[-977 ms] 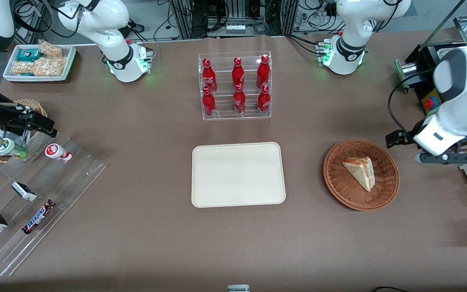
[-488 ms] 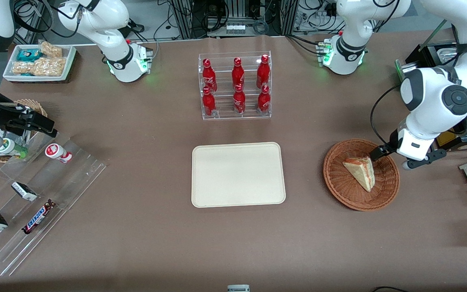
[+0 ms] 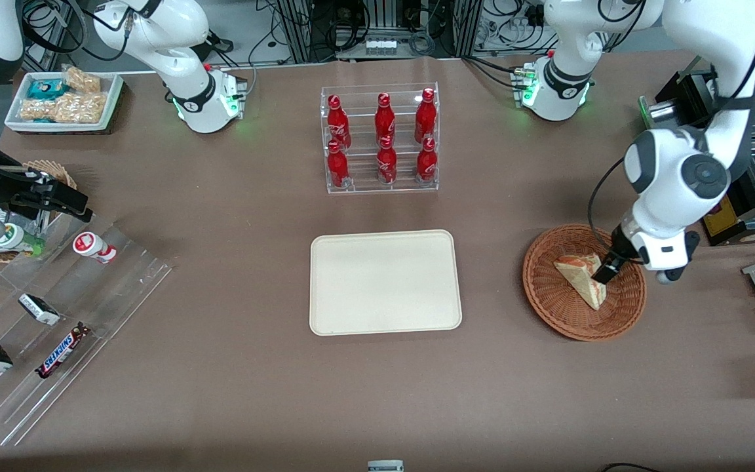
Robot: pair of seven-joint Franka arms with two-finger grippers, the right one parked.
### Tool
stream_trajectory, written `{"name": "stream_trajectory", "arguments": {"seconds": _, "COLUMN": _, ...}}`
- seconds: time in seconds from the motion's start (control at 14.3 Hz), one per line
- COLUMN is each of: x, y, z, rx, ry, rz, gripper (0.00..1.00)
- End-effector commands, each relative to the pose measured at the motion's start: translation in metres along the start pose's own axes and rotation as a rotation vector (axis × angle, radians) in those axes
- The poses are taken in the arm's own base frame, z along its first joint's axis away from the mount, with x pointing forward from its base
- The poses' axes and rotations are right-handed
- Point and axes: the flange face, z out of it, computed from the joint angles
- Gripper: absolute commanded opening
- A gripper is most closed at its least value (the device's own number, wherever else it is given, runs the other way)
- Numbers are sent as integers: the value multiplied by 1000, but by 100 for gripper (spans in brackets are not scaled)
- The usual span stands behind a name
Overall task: Place sandwich from basket to tray
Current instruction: 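Lower the left gripper and grasp the wrapped sandwich in the basket, then lift the sandwich and carry it with the left gripper over the tray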
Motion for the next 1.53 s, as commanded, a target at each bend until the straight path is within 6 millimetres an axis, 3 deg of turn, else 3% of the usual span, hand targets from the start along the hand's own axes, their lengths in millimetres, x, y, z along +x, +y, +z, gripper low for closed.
{"name": "stream_trajectory", "arguments": {"seconds": 0.0, "x": -1, "y": 3, "z": 26, "rx": -16, "ry": -14, "rz": -62, "gripper": 100}}
{"name": "stream_trajectory", "arguments": {"seconds": 0.07, "x": -1, "y": 2, "z": 35, "rx": -16, "ry": -19, "rz": -70, "gripper": 97}}
{"name": "stream_trajectory", "arguments": {"seconds": 0.14, "x": -2, "y": 1, "z": 41, "rx": -9, "ry": -25, "rz": -73, "gripper": 73}}
{"name": "stream_trajectory", "arguments": {"seconds": 0.21, "x": -3, "y": 0, "z": 42, "rx": -4, "ry": -27, "rz": -70, "gripper": 14}}
{"name": "stream_trajectory", "arguments": {"seconds": 0.28, "x": -4, "y": -1, "z": 39, "rx": -2, "ry": -29, "rz": -56, "gripper": 2}}
{"name": "stream_trajectory", "arguments": {"seconds": 0.42, "x": -5, "y": 2, "z": 24, "rx": 7, "ry": -40, "rz": -33, "gripper": 0}}
{"name": "stream_trajectory", "arguments": {"seconds": 0.56, "x": -17, "y": 19, "z": 4, "rx": 39, "ry": -74, "rz": 36, "gripper": 0}}
{"name": "stream_trajectory", "arguments": {"seconds": 0.7, "x": -27, "y": 51, "z": -22, "rx": 55, "ry": -98, "rz": 93, "gripper": 0}}
{"name": "stream_trajectory", "arguments": {"seconds": 0.84, "x": -54, "y": 96, "z": -45, "rx": 57, "ry": -105, "rz": 179, "gripper": 0}}
{"name": "stream_trajectory", "arguments": {"seconds": 0.91, "x": -70, "y": 116, "z": -51, "rx": 44, "ry": -100, "rz": 216, "gripper": 1}}
{"name": "stream_trajectory", "arguments": {"seconds": 1.12, "x": -146, "y": 176, "z": -53, "rx": 9, "ry": -79, "rz": 368, "gripper": 2}}
{"name": "stream_trajectory", "arguments": {"seconds": 1.33, "x": -206, "y": 226, "z": -39, "rx": 14, "ry": 8, "rz": 592, "gripper": 2}}
{"name": "stream_trajectory", "arguments": {"seconds": 1.47, "x": -257, "y": 254, "z": -25, "rx": -1, "ry": 21, "rz": 683, "gripper": 4}}
